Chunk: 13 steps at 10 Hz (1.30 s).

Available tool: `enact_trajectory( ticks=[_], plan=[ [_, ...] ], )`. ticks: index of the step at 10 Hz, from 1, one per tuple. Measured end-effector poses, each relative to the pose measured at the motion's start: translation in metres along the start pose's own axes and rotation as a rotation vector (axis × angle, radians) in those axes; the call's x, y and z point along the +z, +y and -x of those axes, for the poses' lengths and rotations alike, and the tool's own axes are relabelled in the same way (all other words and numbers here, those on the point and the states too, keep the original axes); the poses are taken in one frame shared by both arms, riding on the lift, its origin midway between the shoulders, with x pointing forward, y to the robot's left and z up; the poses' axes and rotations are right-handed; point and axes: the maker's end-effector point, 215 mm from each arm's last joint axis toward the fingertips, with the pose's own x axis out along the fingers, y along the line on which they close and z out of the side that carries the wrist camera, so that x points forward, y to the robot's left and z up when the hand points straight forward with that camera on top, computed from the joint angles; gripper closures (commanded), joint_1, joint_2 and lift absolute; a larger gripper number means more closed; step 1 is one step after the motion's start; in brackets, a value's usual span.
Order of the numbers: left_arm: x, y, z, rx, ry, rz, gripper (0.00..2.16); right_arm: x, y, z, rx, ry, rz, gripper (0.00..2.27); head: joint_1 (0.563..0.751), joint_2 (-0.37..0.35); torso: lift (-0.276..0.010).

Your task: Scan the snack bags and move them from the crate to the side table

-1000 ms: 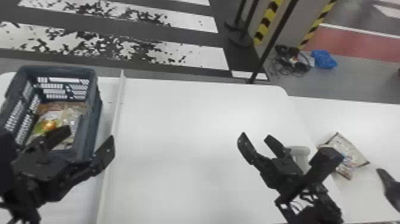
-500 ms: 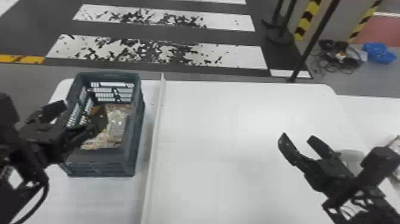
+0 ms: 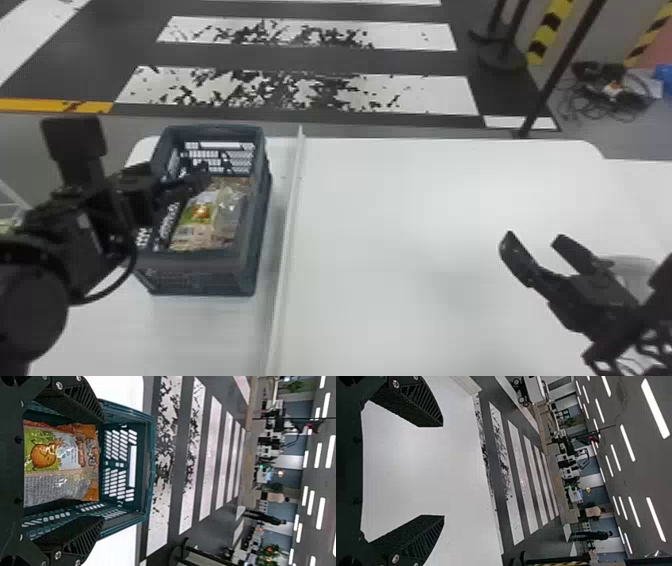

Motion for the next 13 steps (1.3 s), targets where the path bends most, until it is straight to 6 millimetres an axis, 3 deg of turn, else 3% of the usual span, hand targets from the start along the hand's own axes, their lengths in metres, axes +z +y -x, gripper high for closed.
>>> enact_trajectory(
  ticks=[2, 5, 10, 13],
  plan=[
    [-0.02, -0.006, -0.027, -0.01, 0.14, 0.011, 0.2, -0.004, -0.006, -0.002, -0.001, 0.013, 0.004, 0.11, 0.695, -0.014, -0.087],
    [-0.031, -0.012, -0.05, 0.023, 0.254, -0.004, 0.21, -0.009, -0.016, -0.009, -0.008, 0.024, -0.001, 0.11, 0.695, -0.034, -0.087],
    [-0.048, -0.011, -0.074, 0.055, 0.4, 0.007, 0.21, -0.008, -0.02, -0.013, -0.003, 0.025, 0.011, 0.11, 0.695, -0.042, -0.087],
    [-0.075, -0.016, -0.079, 0.049, 0.475, 0.033, 0.21, -0.005, -0.016, -0.013, 0.01, 0.016, 0.016, 0.11, 0.695, -0.045, -0.087]
  ],
)
